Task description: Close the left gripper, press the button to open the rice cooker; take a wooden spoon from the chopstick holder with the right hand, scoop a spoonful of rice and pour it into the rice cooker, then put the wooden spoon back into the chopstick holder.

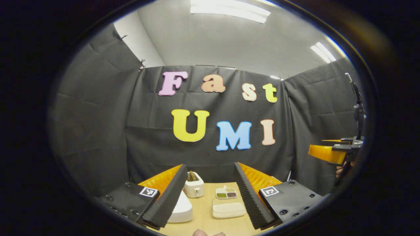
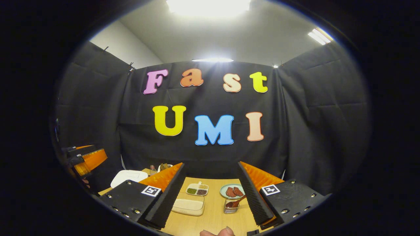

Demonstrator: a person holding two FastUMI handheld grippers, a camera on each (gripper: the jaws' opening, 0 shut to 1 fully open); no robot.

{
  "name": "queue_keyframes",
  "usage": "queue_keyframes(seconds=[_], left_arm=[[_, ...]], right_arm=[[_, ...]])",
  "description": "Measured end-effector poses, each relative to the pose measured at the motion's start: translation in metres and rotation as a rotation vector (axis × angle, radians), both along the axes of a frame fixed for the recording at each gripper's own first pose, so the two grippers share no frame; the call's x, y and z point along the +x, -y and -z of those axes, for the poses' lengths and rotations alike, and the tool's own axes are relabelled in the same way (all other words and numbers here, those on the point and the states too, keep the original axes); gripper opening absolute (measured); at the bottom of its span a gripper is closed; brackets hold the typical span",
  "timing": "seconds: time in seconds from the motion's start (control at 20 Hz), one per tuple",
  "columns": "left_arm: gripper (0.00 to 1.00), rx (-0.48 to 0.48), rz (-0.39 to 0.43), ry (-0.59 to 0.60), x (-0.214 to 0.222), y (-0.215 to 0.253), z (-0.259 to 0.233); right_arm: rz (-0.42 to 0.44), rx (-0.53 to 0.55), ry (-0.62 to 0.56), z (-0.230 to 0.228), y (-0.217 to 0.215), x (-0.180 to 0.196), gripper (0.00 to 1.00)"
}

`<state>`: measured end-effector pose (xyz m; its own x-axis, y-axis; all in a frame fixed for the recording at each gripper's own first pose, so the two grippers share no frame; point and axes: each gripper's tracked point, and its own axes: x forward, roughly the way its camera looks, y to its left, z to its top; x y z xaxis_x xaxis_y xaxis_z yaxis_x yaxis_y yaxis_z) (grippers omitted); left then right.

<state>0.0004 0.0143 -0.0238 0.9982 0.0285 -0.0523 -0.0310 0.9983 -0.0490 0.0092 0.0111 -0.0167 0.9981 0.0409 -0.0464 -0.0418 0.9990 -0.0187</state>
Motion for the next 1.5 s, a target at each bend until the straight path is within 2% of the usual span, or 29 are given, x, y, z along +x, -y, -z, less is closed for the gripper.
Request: queue_keyframes(seconds=[0.15, 0.2, 0.3, 0.35, 0.5, 0.7, 0.95, 1.0, 1.15, 1.25, 1.3, 1.35, 1.4, 1.5], left_arm=[[0.95, 0.005, 0.001, -0.005, -0.001, -0.001, 0.002], [1.00, 0.012, -0.001, -0.008, -0.001, -0.002, 0.002], [1.00, 0.015, -0.004, -0.007, -0.001, -0.006, 0.002], [0.95, 0.013, -0.006, -0.008, 0.000, -0.006, 0.003], [0.95, 0.011, -0.018, -0.022, 0.001, -0.014, 0.010], [0.98, 0.003, -0.063, -0.047, 0.008, -0.024, 0.022], [0.94, 0.015, -0.160, -0.111, 0.017, -0.040, 0.051], [0.82, 0.025, -0.194, -0.132, 0.022, -0.047, 0.059], [0.66, 0.065, -0.266, -0.172, 0.033, -0.063, 0.079], [0.55, 0.098, -0.321, -0.197, 0.037, -0.080, 0.092], [0.43, 0.098, -0.337, -0.208, 0.041, -0.088, 0.100], [0.37, 0.087, -0.342, -0.225, 0.047, -0.094, 0.110], [0.25, 0.075, -0.346, -0.247, 0.052, -0.100, 0.124], [0.11, 0.025, -0.338, -0.303, 0.064, -0.114, 0.152]], right_arm=[[-0.007, -0.003, -0.002, 0.001, -0.004, 0.001, 0.95], [-0.010, -0.004, -0.003, 0.001, -0.005, 0.002, 0.95], [-0.014, -0.008, -0.008, 0.004, -0.007, 0.004, 0.95], [-0.015, -0.009, -0.009, 0.004, -0.009, 0.005, 0.95], [-0.020, -0.012, -0.006, 0.004, -0.011, 0.006, 0.95], [-0.053, -0.039, 0.004, 0.006, -0.012, 0.012, 0.95], [-0.139, -0.049, 0.018, 0.007, -0.008, 0.027, 0.95], [-0.156, -0.043, 0.016, 0.008, -0.008, 0.029, 0.95], [-0.197, -0.012, 0.013, 0.013, -0.005, 0.032, 0.95], [-0.190, -0.013, 0.006, 0.015, 0.001, 0.035, 0.95], [-0.181, -0.012, 0.013, 0.013, 0.003, 0.035, 0.95], [-0.169, -0.011, 0.013, 0.012, 0.005, 0.036, 0.95], [-0.157, -0.011, 0.004, 0.015, 0.005, 0.036, 0.95], [-0.139, -0.016, -0.007, 0.017, 0.001, 0.034, 0.95]])
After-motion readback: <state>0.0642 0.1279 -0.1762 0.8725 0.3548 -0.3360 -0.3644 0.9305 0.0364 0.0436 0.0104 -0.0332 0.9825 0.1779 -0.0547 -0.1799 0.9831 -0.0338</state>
